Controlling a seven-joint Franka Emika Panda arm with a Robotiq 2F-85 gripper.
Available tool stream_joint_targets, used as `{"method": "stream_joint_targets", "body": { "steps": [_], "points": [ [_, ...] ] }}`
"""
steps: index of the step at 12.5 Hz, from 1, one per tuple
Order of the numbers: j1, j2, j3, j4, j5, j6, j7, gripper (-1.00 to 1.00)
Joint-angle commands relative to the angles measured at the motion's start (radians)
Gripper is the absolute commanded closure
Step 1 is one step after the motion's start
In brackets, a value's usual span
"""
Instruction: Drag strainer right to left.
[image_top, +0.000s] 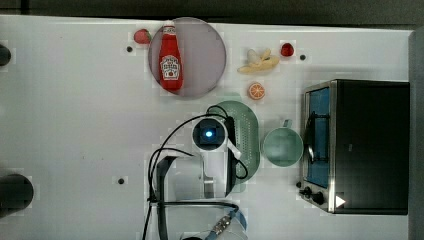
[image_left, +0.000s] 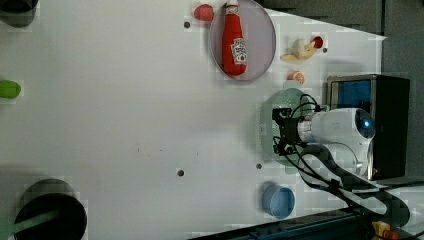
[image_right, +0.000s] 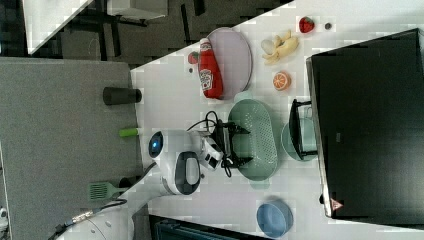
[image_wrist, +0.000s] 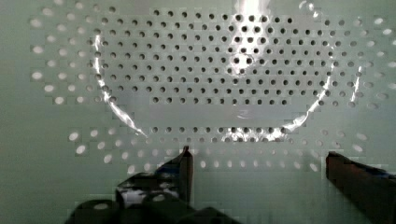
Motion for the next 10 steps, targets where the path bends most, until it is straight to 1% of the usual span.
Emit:
{"method": "stream_joint_targets", "body": {
  "steps": [1, 6, 10],
  "points": [
    [0.049, -0.009, 0.052, 0.000, 0.000, 0.017, 0.103, -1.00],
    [0.129, 0.004, 0.099, 0.019, 0.055, 0.012, 0.218, -1.00],
    [0.202, 0.045, 0.125, 0.079, 0.126, 0.007, 0.268, -1.00]
  ]
}}
